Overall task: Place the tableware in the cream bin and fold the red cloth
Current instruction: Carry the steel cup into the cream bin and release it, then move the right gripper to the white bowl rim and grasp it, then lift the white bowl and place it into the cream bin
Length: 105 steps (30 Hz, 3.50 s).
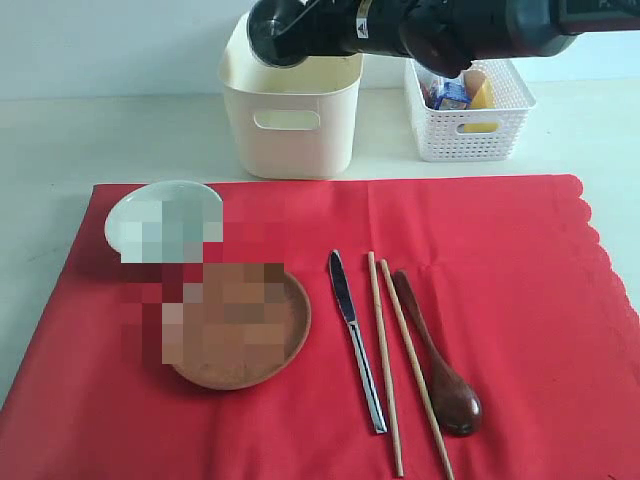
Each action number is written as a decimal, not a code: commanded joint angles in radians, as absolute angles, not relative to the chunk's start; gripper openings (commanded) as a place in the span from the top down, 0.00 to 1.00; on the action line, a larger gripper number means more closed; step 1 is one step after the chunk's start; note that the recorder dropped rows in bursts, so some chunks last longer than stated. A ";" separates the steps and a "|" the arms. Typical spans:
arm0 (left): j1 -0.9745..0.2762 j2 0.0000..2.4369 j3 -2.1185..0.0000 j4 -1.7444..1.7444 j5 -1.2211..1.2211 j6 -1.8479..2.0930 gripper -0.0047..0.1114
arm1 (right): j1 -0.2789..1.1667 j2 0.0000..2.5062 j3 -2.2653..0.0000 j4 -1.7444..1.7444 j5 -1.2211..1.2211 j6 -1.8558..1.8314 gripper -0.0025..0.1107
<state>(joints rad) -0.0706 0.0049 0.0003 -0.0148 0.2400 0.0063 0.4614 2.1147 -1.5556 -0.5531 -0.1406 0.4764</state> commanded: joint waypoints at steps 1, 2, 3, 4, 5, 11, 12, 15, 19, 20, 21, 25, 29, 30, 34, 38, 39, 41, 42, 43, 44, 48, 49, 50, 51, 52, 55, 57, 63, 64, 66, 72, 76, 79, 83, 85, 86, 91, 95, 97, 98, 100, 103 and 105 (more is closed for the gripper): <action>-0.069 0.000 0.000 -0.014 0.238 0.007 0.95 | 0.457 2.113 -1.565 -0.554 -0.139 0.474 0.97; -0.069 0.000 0.000 -0.014 0.238 0.007 0.95 | 0.457 2.113 -1.565 -0.554 -0.131 0.474 0.95; -0.069 0.000 0.000 -0.014 0.238 0.007 0.95 | 0.457 2.113 -1.565 -0.554 -0.125 0.474 0.92; -0.069 0.000 0.000 -0.014 0.238 0.007 0.95 | 0.457 2.113 -1.565 -0.552 -0.118 0.474 0.90; -0.069 0.000 0.000 -0.014 0.238 0.007 0.95 | 0.457 2.113 -1.565 -0.552 -0.109 0.474 0.86; -0.069 0.000 0.000 -0.014 0.238 0.007 0.95 | 0.457 2.113 -1.565 -0.552 -0.105 0.474 0.65; -0.069 0.000 0.000 -0.014 0.238 0.007 0.95 | 0.457 2.113 -1.565 -0.552 -0.105 0.474 0.61; -0.069 0.000 0.000 -0.014 0.238 0.007 0.95 | 0.457 2.113 -1.565 -0.552 -0.105 0.474 0.54; -0.069 0.000 0.000 -0.014 0.238 0.007 0.95 | 0.457 2.108 -1.565 -0.550 -0.101 0.484 0.51; -0.069 0.000 0.000 -0.014 0.238 0.007 0.95 | 0.457 2.104 -1.565 -0.550 -0.097 0.492 0.51; -0.069 0.000 0.000 -0.014 0.238 0.007 0.95 | 0.457 2.098 -1.565 -0.550 -0.085 0.502 0.51; -0.069 0.000 0.000 -0.014 0.238 0.007 0.95 | 0.457 2.055 -1.565 -0.530 0.030 0.502 0.51; -0.069 0.000 0.000 -0.014 0.238 0.007 0.95 | 0.457 2.019 -1.565 -0.522 0.152 0.502 0.51; -0.069 0.000 0.000 -0.014 0.238 0.007 0.95 | 0.459 2.010 -1.565 -0.503 0.188 0.502 0.51; -0.069 0.000 0.000 -0.014 0.238 0.007 0.95 | 0.465 1.989 -1.565 -0.416 0.283 0.497 0.51; -0.069 0.000 0.000 -0.014 0.238 0.007 0.95 | 0.491 1.980 -1.565 -0.357 0.389 0.490 0.51; -0.069 0.000 0.000 -0.014 0.238 0.007 0.95 | 0.503 1.980 -1.563 -0.357 0.418 0.490 0.51; -0.069 0.000 0.000 -0.014 0.238 0.007 0.95 | 0.531 1.982 -1.563 -0.352 0.469 0.490 0.51; -0.069 0.000 0.000 -0.014 0.238 0.007 0.95 | 0.548 1.984 -1.563 -0.350 0.490 0.490 0.51; -0.069 0.000 0.000 -0.014 0.238 0.007 0.95 | 0.563 1.986 -1.563 -0.347 0.509 0.490 0.51; -0.069 0.000 0.000 -0.014 0.238 0.007 0.95 | 0.581 1.986 -1.563 -0.339 0.521 0.490 0.51; -0.069 0.000 0.000 -0.014 0.238 0.007 0.95 | 0.653 1.992 -1.563 -0.233 0.547 0.490 0.51; -0.069 0.000 0.000 -0.014 0.238 0.007 0.95 | 0.671 1.992 -1.563 -0.211 0.547 0.490 0.51; -0.069 0.000 0.000 -0.014 0.238 0.007 0.95 | 0.689 1.997 -1.563 -0.198 0.547 0.490 0.51; -0.069 0.000 0.000 -0.014 0.238 0.007 0.95 | 0.705 2.002 -1.563 -0.186 0.544 0.490 0.51; -0.069 0.000 0.000 -0.014 0.238 0.007 0.95 | 0.717 2.010 -1.563 -0.176 0.540 0.490 0.51; -0.069 0.000 0.000 -0.014 0.238 0.007 0.95 | 0.733 2.045 -1.563 -0.104 0.535 0.496 0.51; -0.069 0.000 0.000 -0.014 0.238 0.007 0.95 | 0.733 2.077 -1.563 -0.007 0.533 0.496 0.51; -0.069 0.000 0.000 -0.014 0.238 0.007 0.95 | 0.733 2.154 -1.565 0.081 0.482 0.490 0.51; -0.069 0.000 0.000 -0.014 0.238 0.007 0.95 | 0.733 2.166 -1.567 0.093 0.466 0.490 0.51; -0.069 0.000 0.000 -0.014 0.238 0.007 0.95 | 0.733 2.184 -1.567 0.110 0.435 0.490 0.51; -0.069 0.000 0.000 -0.014 0.238 0.007 0.95 | 0.733 2.209 -1.567 0.241 0.373 0.335 0.51; -0.069 0.000 0.000 -0.014 0.238 0.007 0.95 | 0.733 2.225 -1.567 0.281 0.336 0.277 0.51; -0.069 0.000 0.000 -0.014 0.238 0.007 0.95 | 0.733 2.256 -1.569 0.283 0.328 0.277 0.51; -0.069 0.000 0.000 -0.014 0.238 0.007 0.95 | 0.733 2.290 -1.600 0.313 0.355 0.261 0.51; -0.069 0.000 0.000 -0.014 0.238 0.007 0.95 | 0.733 2.300 -1.616 0.317 0.355 0.253 0.52; -0.069 0.000 0.000 -0.014 0.238 0.007 0.95 | 0.733 2.305 -1.629 0.317 0.354 0.253 0.54; -0.069 0.000 0.000 -0.014 0.238 0.007 0.95 | 0.733 2.305 -1.633 0.315 0.348 0.251 0.80; -0.069 0.000 0.000 -0.014 0.238 0.007 0.95 | 0.733 2.299 -1.633 0.315 0.384 0.251 0.98; -0.069 0.000 0.000 -0.014 0.238 0.007 0.95 | 0.733 2.286 -1.633 0.315 0.398 0.251 0.98; -0.069 0.000 0.000 -0.014 0.238 0.007 0.95 | 0.733 2.274 -1.633 0.315 0.398 0.253 0.98; -0.069 0.000 0.000 -0.014 0.238 0.007 0.95 | 0.733 2.237 -1.633 0.315 0.398 0.253 0.98; -0.069 0.000 0.000 -0.014 0.238 0.007 0.95 | 0.733 2.168 -1.633 0.315 0.400 0.253 0.98; -0.069 0.000 0.000 -0.014 0.238 0.007 0.95 | 0.730 2.105 -1.633 0.315 0.407 0.253 0.98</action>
<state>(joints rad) -0.0706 0.0049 0.0003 -0.0148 0.2400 0.0063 0.7340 2.1741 -1.6293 0.3186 0.4094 0.2572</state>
